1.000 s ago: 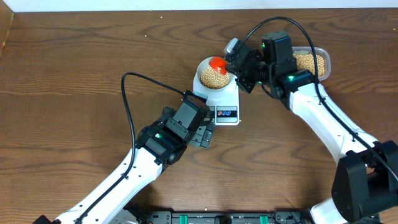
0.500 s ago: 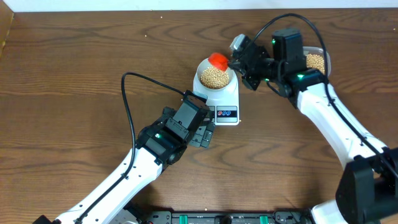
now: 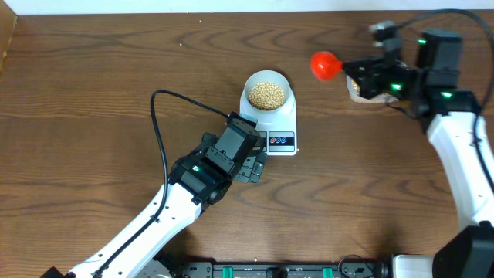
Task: Scoop item into bowl and weigh 50g on scale
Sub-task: 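Move the empty scoop back toward the soybean tub with the right gripper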
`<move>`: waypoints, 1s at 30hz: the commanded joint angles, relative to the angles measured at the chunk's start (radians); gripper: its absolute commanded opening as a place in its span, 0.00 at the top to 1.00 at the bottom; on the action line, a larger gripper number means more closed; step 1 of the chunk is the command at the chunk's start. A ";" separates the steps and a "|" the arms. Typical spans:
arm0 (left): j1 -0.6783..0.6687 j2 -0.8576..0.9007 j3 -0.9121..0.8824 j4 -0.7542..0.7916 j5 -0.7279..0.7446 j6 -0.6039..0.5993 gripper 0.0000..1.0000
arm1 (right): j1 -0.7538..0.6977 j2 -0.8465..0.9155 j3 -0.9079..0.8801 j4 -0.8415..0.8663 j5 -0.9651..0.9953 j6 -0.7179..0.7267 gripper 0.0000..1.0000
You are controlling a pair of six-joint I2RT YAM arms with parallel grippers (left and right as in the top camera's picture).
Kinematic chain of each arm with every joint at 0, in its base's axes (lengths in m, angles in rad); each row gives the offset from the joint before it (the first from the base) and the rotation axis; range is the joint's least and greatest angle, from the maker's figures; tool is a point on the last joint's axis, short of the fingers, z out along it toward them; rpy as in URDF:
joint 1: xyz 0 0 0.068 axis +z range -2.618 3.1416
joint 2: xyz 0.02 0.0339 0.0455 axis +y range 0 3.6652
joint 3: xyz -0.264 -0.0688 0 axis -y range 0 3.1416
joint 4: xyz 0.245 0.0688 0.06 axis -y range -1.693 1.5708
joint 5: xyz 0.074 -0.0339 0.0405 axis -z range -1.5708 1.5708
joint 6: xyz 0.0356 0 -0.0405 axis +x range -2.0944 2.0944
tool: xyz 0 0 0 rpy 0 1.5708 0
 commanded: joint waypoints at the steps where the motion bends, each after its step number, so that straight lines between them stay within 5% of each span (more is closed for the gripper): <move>1: 0.000 -0.004 0.000 -0.001 -0.016 -0.006 0.02 | -0.059 -0.032 0.002 -0.060 -0.068 0.053 0.99; 20: 0.000 -0.004 0.000 -0.001 -0.016 -0.006 0.02 | -0.086 -0.032 0.002 -0.161 -0.056 -0.198 0.99; 30: 0.000 -0.004 0.000 -0.001 -0.016 -0.006 0.02 | -0.089 -0.030 0.002 0.011 -0.037 -0.051 0.99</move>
